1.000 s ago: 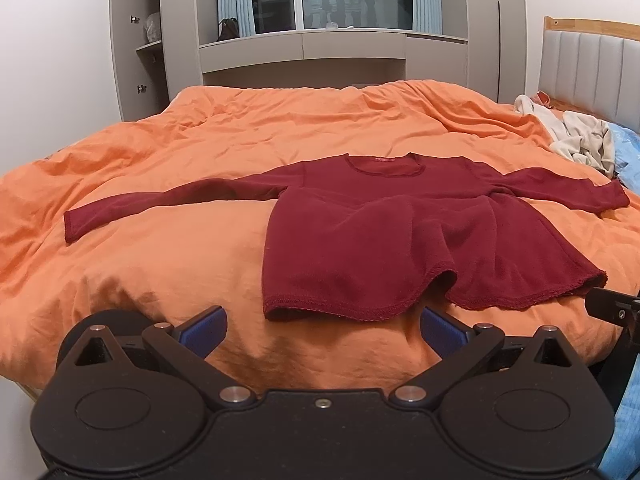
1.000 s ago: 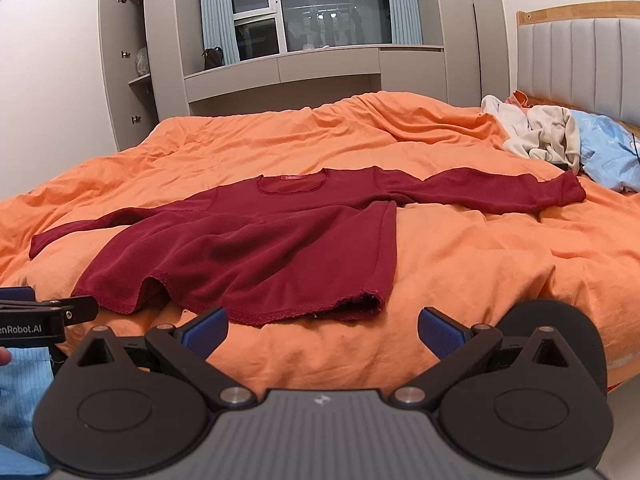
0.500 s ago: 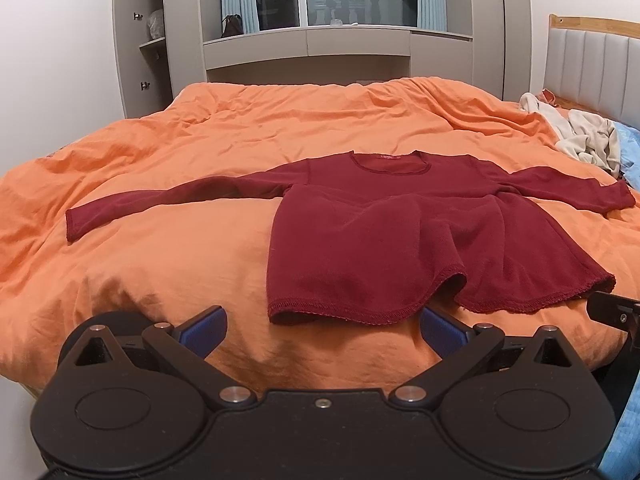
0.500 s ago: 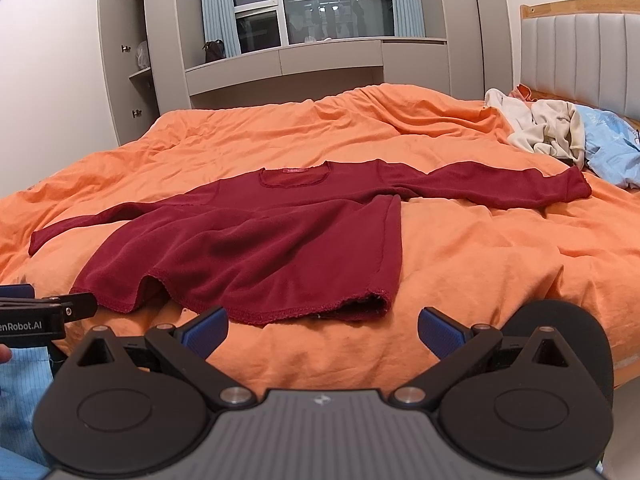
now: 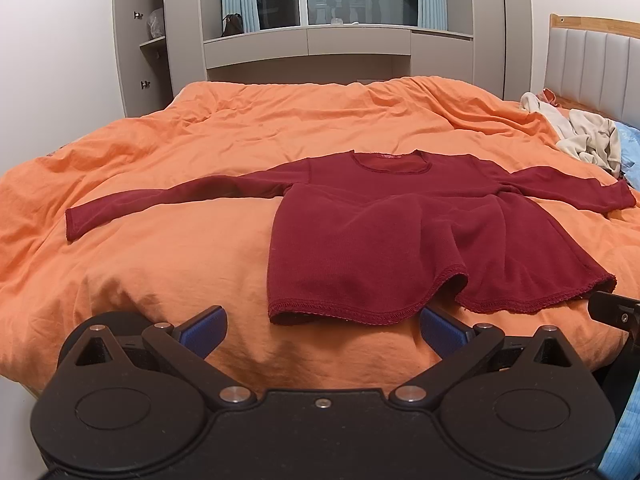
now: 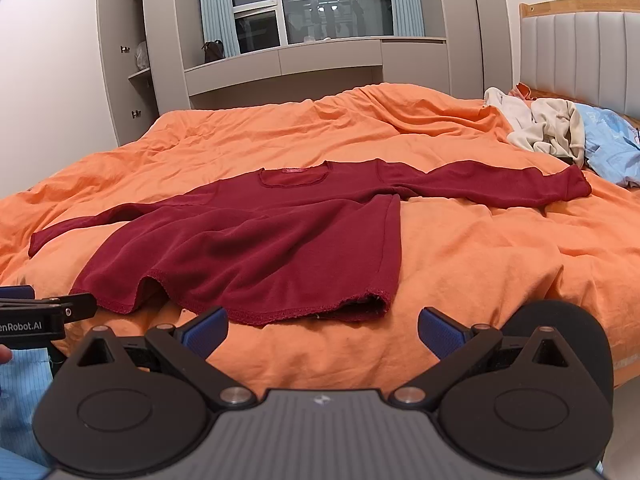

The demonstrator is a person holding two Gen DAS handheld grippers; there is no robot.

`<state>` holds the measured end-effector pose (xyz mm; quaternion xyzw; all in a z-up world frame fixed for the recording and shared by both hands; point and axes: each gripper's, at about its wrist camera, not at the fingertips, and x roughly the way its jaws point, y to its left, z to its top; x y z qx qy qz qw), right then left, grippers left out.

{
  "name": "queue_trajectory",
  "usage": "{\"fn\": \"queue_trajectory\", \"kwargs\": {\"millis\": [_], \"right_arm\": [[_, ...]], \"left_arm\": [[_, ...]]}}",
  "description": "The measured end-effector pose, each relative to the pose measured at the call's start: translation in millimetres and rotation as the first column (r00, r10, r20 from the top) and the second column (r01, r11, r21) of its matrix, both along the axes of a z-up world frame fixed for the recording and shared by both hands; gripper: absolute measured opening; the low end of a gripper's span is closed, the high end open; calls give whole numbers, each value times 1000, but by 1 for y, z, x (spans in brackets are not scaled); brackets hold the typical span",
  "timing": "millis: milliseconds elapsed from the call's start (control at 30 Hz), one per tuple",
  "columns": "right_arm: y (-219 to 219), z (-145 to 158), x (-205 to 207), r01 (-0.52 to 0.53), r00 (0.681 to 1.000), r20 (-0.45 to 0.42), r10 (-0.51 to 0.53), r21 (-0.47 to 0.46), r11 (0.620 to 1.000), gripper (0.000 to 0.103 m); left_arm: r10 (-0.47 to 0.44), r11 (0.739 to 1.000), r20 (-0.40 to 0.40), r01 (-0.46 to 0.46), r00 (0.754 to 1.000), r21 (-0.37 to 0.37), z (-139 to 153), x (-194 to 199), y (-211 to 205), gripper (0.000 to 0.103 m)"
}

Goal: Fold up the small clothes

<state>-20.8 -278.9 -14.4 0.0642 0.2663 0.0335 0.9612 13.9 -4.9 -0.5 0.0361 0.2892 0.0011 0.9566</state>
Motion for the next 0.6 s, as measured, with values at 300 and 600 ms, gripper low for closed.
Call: {"fn": "queue_trajectory", "kwargs": {"millis": [300,600], "right_arm": [[0,0,0,-1,1000,-1,1,1,1000,103],[-1,0,0,0,1000,-3,0,0,1000,103]], "left_arm": [[0,1000,-1,0,1000,0,0,0,0,102],[3,1000,-3,-3,1000,-1,-1,2,1,102]]}}
